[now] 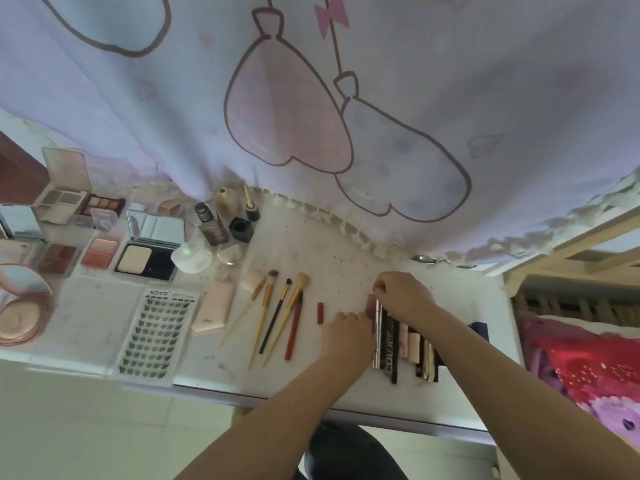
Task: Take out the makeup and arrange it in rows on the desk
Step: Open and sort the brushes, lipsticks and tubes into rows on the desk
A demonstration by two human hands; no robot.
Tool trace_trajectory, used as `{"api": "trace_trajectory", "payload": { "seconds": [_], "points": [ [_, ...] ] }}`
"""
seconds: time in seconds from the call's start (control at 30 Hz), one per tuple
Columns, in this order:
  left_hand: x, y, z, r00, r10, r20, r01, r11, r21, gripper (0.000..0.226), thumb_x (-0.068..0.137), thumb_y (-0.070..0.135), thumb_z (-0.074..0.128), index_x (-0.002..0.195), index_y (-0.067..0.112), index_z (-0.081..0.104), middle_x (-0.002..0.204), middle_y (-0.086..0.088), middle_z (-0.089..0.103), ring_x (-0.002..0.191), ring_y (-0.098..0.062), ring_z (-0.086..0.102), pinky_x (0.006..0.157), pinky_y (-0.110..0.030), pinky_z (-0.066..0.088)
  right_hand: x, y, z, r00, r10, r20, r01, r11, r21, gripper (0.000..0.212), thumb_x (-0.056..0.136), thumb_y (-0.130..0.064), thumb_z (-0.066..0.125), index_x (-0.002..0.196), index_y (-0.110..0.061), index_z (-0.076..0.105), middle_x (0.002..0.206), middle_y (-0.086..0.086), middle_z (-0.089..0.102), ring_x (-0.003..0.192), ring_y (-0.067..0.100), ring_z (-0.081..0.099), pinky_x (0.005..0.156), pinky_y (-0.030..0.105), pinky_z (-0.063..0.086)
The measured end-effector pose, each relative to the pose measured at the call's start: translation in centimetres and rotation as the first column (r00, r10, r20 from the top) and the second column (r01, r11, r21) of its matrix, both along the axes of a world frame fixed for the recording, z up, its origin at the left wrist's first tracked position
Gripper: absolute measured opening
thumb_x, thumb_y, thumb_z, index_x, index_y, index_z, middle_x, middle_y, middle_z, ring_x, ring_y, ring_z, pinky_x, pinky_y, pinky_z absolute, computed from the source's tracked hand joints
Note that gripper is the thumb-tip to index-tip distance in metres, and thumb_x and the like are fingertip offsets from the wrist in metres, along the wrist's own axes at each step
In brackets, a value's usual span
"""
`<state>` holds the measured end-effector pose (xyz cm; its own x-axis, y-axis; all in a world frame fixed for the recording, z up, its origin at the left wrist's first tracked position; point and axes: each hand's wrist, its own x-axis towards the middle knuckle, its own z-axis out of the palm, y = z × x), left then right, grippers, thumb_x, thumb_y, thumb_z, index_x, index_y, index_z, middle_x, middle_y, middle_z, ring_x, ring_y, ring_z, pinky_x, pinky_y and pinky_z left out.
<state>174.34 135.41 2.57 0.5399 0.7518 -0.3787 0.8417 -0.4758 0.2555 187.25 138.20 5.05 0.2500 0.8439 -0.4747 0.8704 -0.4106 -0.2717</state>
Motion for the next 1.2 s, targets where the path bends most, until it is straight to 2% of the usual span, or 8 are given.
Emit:
{"api": "trace_trajectory", "payload": {
  "seconds": [0.2, 0.3, 0.4, 0.57, 0.73, 0.93, 1.07, 1.2],
  "points": [
    [-0.9, 0.3, 0.7, 0.983, 0.172, 0.058, -0.170, 0.985, -0.035, 0.031, 0.100, 0.033, 0.031, 0.105, 0.011, 0.052, 0.102, -0.004, 0.059, 0.083, -0.016, 0.049, 0.067, -0.028, 0.038, -0.2, -0.1, 0.3, 0.998, 0.005, -0.059, -0.001, 0.997, 0.071, 0.029, 0.095, -0.034, 0.043, 0.097, -0.013, 0.062, 0.094, 0.004, 0.064, 0.084, 0.020, 0.060, 0.074, 0.034, 0.050],
    [-2.0, 0.2, 1.2, 0.972, 0.177, 0.154, -0.180, 0.984, 0.003, 0.029, 0.098, 0.036, 0.035, 0.101, 0.013, 0.052, 0.097, -0.002, 0.059, 0.084, -0.016, 0.052, 0.067, -0.027, 0.042, -0.5, 0.4, 1.2, 0.989, 0.003, -0.150, -0.005, 1.000, -0.012, 0.042, 0.096, -0.045, 0.042, 0.079, -0.011, 0.059, 0.074, 0.002, 0.061, 0.068, 0.016, 0.057, 0.066, 0.030, 0.045],
    [-3.6, 0.2, 2.2, 0.959, 0.150, 0.239, -0.168, 0.984, 0.057, 0.023, 0.097, 0.036, 0.040, 0.097, 0.016, 0.050, 0.090, 0.004, 0.052, 0.081, -0.011, 0.048, 0.064, -0.024, 0.035, -1.1, 0.7, 2.4, 0.955, 0.021, -0.296, -0.040, 0.997, -0.059, 0.040, 0.095, -0.038, 0.046, 0.071, -0.010, 0.061, 0.061, -0.001, 0.061, 0.054, 0.013, 0.051, 0.056, 0.024, 0.040],
    [-5.6, 1.2, 3.6, 0.950, 0.141, 0.280, -0.155, 0.987, 0.030, 0.027, 0.099, 0.041, 0.038, 0.085, 0.019, 0.043, 0.076, 0.002, 0.055, 0.066, -0.014, 0.049, 0.059, -0.028, 0.035, -2.6, 0.6, 4.3, 0.878, -0.028, -0.478, 0.024, 1.000, -0.016, 0.034, 0.097, -0.030, 0.046, 0.082, -0.003, 0.061, 0.069, 0.007, 0.064, 0.047, 0.011, 0.044, 0.049, 0.023, 0.036],
    [-7.3, 2.2, 6.0, 0.800, 0.323, 0.506, -0.098, 0.902, -0.421, 0.029, 0.100, 0.032, 0.042, 0.088, 0.014, 0.061, 0.064, 0.007, 0.058, 0.052, -0.003, 0.049, 0.059, -0.020, 0.044, -3.4, -0.5, 6.1, 0.795, -0.017, -0.606, 0.062, 0.997, 0.054, 0.035, 0.099, -0.024, 0.044, 0.087, 0.004, 0.059, 0.053, -0.003, 0.055, 0.038, 0.005, 0.039, 0.041, 0.016, 0.032],
    [-9.8, 2.9, 7.0, 0.594, 0.658, 0.463, 0.112, 0.502, -0.858, 0.036, 0.098, 0.038, 0.044, 0.093, 0.006, 0.060, 0.056, 0.002, 0.042, 0.050, -0.011, 0.035, 0.050, -0.020, 0.028, -4.1, -2.1, 7.7, 0.735, 0.104, -0.670, 0.006, 0.987, 0.159, 0.022, 0.098, -0.024, 0.046, 0.085, -0.008, 0.053, 0.068, -0.005, 0.062, 0.055, 0.007, 0.050, 0.051, 0.016, 0.042],
    [-10.7, 3.3, 7.4, 0.671, 0.565, 0.479, 0.106, 0.567, -0.817, 0.035, 0.097, 0.040, 0.045, 0.094, 0.011, 0.064, 0.057, 0.004, 0.048, 0.048, -0.008, 0.036, 0.047, -0.017, 0.029, -3.4, -2.4, 9.0, 0.671, 0.049, -0.740, -0.076, 0.997, -0.004, 0.015, 0.097, -0.027, 0.048, 0.109, -0.020, 0.056, 0.096, -0.003, 0.071, 0.084, 0.010, 0.066, 0.068, 0.021, 0.052],
    [-11.3, 3.5, 8.2, 0.716, 0.493, 0.494, 0.105, 0.624, -0.774, 0.033, 0.098, 0.038, 0.046, 0.097, 0.011, 0.065, 0.058, 0.007, 0.048, 0.047, -0.006, 0.035, 0.047, -0.017, 0.027, -3.7, -1.8, 9.8, 0.806, 0.069, -0.588, -0.145, 0.986, -0.084, 0.044, 0.098, -0.046, 0.037, 0.091, -0.016, 0.069, 0.055, -0.007, 0.056, 0.045, 0.007, 0.044, 0.053, 0.022, 0.037]
  ]
}}
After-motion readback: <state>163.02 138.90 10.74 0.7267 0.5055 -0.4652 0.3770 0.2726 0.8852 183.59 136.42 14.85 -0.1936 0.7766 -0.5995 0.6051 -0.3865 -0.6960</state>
